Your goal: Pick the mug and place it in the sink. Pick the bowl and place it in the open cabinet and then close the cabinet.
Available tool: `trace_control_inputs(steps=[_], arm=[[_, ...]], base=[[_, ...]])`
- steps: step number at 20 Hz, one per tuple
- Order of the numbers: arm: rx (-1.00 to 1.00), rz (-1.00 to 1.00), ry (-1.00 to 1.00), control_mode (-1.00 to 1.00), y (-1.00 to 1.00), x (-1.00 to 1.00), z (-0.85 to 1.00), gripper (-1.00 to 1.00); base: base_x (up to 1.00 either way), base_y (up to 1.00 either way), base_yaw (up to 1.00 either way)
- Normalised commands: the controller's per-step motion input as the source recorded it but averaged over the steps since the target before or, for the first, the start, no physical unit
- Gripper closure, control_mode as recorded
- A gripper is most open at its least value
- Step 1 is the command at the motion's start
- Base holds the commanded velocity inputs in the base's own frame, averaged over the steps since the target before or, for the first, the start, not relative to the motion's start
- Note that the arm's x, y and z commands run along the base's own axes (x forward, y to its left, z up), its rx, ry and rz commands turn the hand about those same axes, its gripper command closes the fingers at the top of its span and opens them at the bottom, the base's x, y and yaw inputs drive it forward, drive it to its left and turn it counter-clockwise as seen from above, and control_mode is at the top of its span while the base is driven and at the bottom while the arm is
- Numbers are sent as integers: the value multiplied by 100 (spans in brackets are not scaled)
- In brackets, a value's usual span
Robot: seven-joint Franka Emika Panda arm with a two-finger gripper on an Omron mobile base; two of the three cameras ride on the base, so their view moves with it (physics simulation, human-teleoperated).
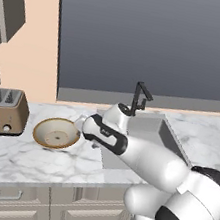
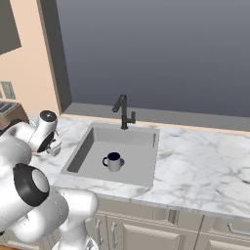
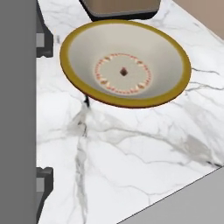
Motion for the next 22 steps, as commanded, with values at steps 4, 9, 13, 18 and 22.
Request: trace_control_inputs(steps=[4,9,13,18,22], arm=[[2,0,0,-100,0,24,-10,-100],[3,0,0,-100,7,22,-16,-100],[2,0,0,-100,13,24,-17,-100],[4,0,0,-100,17,25,-23,-100],[4,0,0,-100,17,21,-26,-100]], base=[[0,0,0],[0,0,0],[0,0,0],[0,0,0],[0,0,0]])
